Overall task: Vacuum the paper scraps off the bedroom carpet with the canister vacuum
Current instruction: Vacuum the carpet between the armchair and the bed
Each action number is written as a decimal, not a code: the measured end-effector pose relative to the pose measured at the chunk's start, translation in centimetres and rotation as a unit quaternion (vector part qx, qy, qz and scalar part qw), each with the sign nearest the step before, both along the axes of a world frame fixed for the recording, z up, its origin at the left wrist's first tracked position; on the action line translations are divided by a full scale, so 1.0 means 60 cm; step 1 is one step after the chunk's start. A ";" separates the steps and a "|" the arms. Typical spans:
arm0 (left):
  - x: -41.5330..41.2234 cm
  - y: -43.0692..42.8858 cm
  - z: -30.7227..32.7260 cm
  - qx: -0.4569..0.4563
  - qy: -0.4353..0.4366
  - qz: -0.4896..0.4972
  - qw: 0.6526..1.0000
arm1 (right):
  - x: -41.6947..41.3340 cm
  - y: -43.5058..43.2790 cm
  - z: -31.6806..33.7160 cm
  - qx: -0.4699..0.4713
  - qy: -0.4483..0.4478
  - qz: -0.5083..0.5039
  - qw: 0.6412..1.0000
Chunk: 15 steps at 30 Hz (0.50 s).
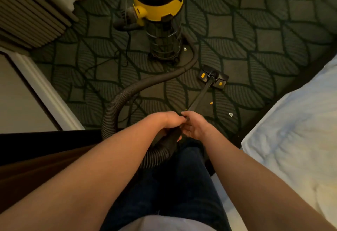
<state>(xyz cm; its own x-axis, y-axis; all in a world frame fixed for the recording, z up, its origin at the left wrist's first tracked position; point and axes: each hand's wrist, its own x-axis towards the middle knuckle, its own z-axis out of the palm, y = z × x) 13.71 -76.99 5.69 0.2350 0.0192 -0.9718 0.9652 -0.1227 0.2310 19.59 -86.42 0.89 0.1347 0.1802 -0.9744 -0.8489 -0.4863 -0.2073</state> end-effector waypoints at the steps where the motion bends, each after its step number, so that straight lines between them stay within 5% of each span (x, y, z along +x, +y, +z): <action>1: 0.015 0.013 0.014 0.008 -0.002 -0.031 0.999 | 0.008 0.007 0.011 0.008 0.000 -0.004 1.000; 9: 0.173 0.105 0.133 0.002 0.031 -0.191 0.981 | 0.107 0.082 0.079 0.022 -0.066 -0.015 0.997; 12: 0.252 0.140 0.194 0.028 0.000 -0.236 0.971 | 0.179 0.115 0.049 0.052 -0.083 -0.037 0.994; 15: 0.312 0.168 0.241 0.055 -0.043 -0.248 0.966 | 0.219 0.144 0.132 0.064 -0.073 -0.057 0.994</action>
<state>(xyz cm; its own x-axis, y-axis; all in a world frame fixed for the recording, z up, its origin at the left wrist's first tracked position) 32.44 -66.88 20.13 0.3210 -0.0144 -0.9470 0.7594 -0.5936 0.2664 32.75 -77.79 8.83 0.2995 0.2777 -0.9128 -0.8528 -0.3510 -0.3866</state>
